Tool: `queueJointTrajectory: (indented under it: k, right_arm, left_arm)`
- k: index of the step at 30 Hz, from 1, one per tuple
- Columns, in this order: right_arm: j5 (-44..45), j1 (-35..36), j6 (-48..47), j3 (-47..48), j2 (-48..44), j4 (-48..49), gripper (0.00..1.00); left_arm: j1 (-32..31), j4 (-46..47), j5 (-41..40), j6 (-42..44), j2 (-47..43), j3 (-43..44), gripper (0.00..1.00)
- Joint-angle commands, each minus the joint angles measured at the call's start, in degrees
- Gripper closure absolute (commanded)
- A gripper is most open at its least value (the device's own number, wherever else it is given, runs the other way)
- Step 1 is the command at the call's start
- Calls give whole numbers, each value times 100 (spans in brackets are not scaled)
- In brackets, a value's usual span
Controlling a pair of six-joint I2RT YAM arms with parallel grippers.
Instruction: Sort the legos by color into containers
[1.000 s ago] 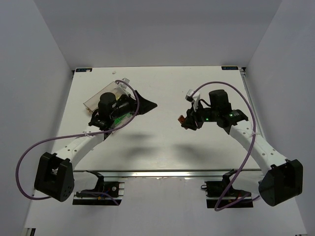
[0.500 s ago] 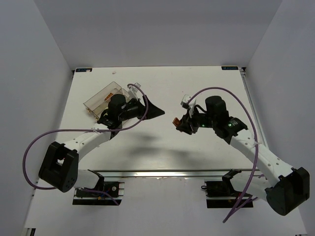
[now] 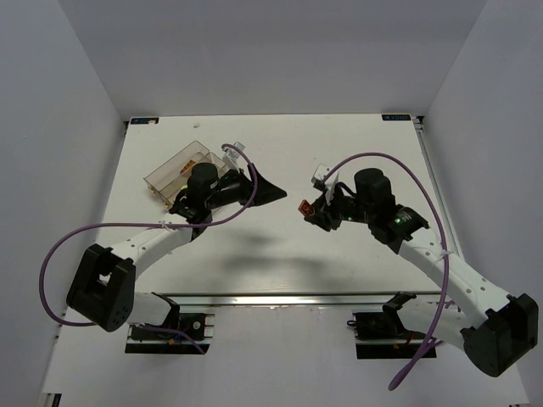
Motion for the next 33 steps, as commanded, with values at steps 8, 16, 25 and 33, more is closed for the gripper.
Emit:
queueJointTrajectory:
  k: [8,16,25,33]
  right_arm:
    - [203,188,-166,-91,-27,250,100]
    - [501,495,-245,-109,175,329,100]
    - [809,672,-140,-100,307,417,100]
    - [888,724,-140,-100,456,435,100]
  left_arm:
    - [-69,90,103,8,-94,62,8]
    - [-244,-59,86,96,99,150,10]
    - [-438,-385,68,298,257,291,14]
    - [-596,-578,165,404,442,396,17]
